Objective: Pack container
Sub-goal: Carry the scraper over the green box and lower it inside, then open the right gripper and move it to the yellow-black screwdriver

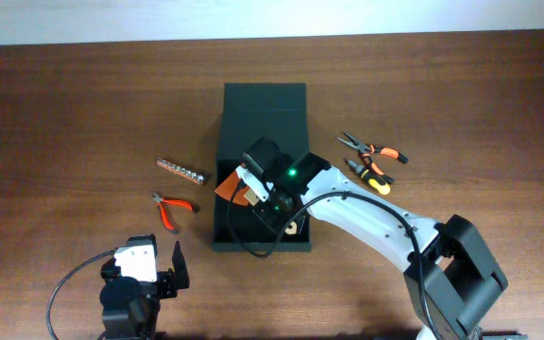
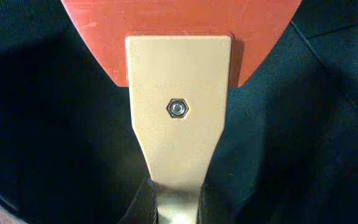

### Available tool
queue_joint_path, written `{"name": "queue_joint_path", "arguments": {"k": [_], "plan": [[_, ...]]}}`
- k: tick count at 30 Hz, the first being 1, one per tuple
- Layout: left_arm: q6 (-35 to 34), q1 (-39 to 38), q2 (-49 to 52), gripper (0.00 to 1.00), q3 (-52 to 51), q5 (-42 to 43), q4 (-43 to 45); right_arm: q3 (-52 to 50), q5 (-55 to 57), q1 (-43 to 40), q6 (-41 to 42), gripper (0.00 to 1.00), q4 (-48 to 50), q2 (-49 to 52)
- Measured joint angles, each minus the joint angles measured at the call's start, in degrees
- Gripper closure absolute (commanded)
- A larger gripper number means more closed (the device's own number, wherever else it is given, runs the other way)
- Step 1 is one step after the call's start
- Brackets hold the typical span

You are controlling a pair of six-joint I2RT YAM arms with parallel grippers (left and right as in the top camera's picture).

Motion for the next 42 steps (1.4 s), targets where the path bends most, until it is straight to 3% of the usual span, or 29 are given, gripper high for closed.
{"name": "queue_joint_path", "arguments": {"k": [7,13,16,20,25,27,36,42], "plan": [[0.02,0.0,0.0,0.01,0.0,0.0,0.0,0.0,0.76,0.0,4.9,0.95,-3.89,0.02],[0.02,0.0,0.0,0.01,0.0,0.0,0.0,0.0,1.73,0.0,6.82,0.85,-4.61,0.46],[0.02,0.0,0.0,0.01,0.02,0.0,0.0,0.0,1.86,0.0,7.34,0.7,-4.59,0.5],[0.02,0.0,0.0,0.01,0.02,0.0,0.0,0.0,1.97,0.0,7.06,0.62,-4.55,0.5],[0.02,0.0,0.0,0.01,0.02,0.0,0.0,0.0,1.97,0.0,7.04,0.25,-3.65,0.5],[0.02,0.0,0.0,0.01,0.0,0.0,0.0,0.0,1.97,0.0,7.19,0.17,-3.06,0.5],[0.0,0.0,0.0,0.01,0.0,0.0,0.0,2.23,2.69,0.0,6.8,0.12,-3.21,-3.41],[0.02,0.0,0.0,0.01,0.0,0.0,0.0,3.93,9.03,-0.76,6.78,0.09,-9.29,-20.76]]}}
